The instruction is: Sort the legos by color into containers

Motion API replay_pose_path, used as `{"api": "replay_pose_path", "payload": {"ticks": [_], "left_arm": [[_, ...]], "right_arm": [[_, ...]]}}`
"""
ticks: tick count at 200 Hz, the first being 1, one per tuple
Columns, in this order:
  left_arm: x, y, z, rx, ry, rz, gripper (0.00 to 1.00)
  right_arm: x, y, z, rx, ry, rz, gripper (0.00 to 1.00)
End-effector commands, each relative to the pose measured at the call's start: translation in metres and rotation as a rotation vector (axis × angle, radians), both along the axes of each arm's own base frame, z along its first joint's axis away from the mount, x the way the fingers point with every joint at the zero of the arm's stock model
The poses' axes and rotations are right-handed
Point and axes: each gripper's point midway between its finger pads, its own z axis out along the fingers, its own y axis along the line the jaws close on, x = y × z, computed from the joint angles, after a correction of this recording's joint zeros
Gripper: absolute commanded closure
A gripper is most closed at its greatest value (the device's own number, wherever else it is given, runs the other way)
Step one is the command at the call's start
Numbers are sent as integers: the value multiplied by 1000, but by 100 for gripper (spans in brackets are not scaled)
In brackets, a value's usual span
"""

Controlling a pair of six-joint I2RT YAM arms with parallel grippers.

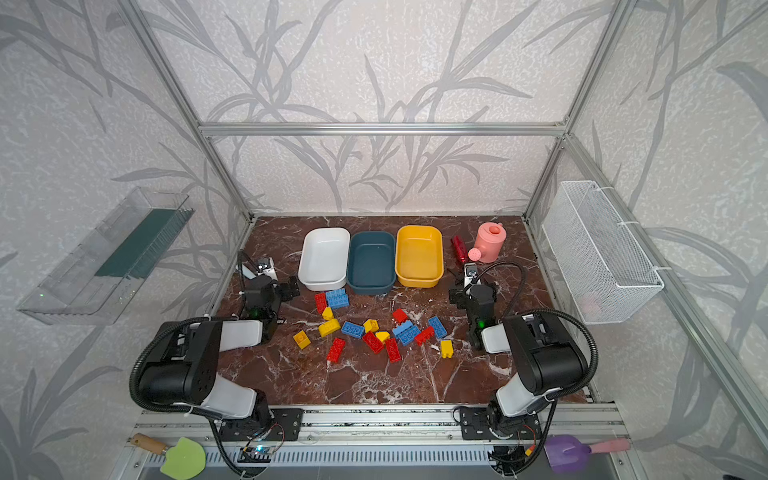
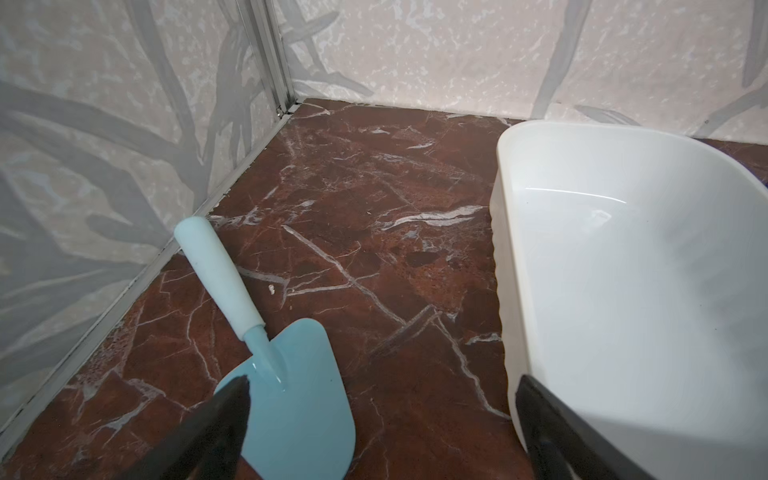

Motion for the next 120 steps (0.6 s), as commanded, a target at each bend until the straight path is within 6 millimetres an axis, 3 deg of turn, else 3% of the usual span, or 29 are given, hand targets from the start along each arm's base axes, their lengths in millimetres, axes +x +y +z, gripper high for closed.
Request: {"api": "replay_pose_path", "payload": {"ticks": [1, 120], "left_arm": [[0, -1, -2, 8, 6, -9, 1], [1, -1, -1, 7, 5, -11, 1]], "right_arm": [[3, 2, 16, 4, -63, 14, 1], [6, 4, 13, 10, -38, 30, 1]]}}
